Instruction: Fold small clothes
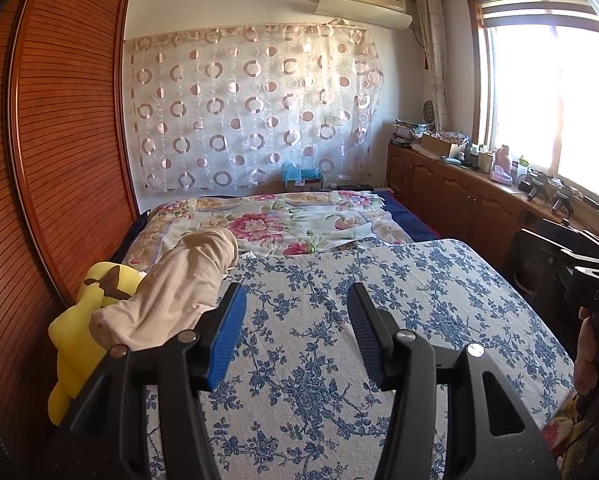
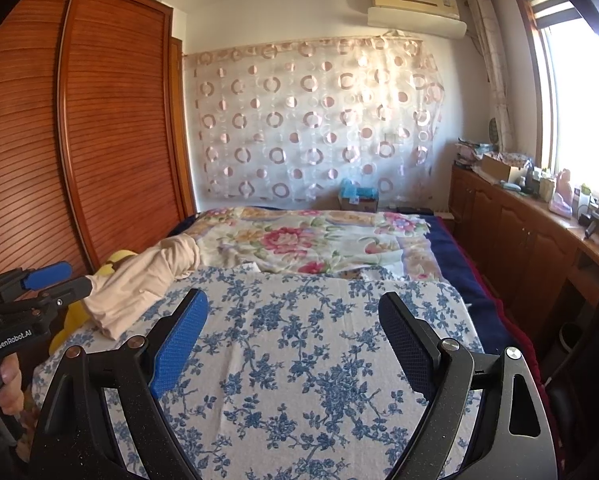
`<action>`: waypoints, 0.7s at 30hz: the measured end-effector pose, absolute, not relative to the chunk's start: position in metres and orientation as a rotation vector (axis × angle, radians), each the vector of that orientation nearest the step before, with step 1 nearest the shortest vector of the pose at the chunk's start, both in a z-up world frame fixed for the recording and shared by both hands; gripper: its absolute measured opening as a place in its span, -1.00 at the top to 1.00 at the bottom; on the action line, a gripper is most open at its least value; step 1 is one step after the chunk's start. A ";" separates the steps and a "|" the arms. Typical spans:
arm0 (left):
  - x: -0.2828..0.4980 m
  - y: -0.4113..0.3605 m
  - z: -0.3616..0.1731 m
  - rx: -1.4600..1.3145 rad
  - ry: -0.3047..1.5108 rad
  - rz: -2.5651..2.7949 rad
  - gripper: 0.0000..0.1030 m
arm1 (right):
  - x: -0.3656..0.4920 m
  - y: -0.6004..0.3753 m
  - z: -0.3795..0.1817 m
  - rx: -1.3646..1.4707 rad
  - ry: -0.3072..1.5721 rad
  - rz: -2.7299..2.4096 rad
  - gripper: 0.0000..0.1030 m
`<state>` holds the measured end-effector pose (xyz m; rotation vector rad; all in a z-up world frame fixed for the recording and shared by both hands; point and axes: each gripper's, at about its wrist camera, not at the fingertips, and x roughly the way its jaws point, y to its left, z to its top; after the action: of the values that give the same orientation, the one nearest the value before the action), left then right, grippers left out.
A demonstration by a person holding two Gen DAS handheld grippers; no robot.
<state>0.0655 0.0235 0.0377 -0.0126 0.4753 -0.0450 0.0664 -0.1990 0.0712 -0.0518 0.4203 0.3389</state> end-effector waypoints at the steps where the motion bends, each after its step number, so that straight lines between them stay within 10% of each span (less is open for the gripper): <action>1: 0.065 0.024 0.038 -0.013 0.475 -0.045 -0.02 | 0.066 -0.199 0.071 -0.052 0.420 0.339 -0.73; 21: 0.065 0.024 0.036 -0.013 0.473 -0.045 -0.02 | 0.066 -0.202 0.072 -0.050 0.419 0.337 -0.73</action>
<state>0.0651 0.0238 0.0361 -0.0130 0.4732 -0.0449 0.0657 -0.2017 0.0715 -0.0496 0.4187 0.3367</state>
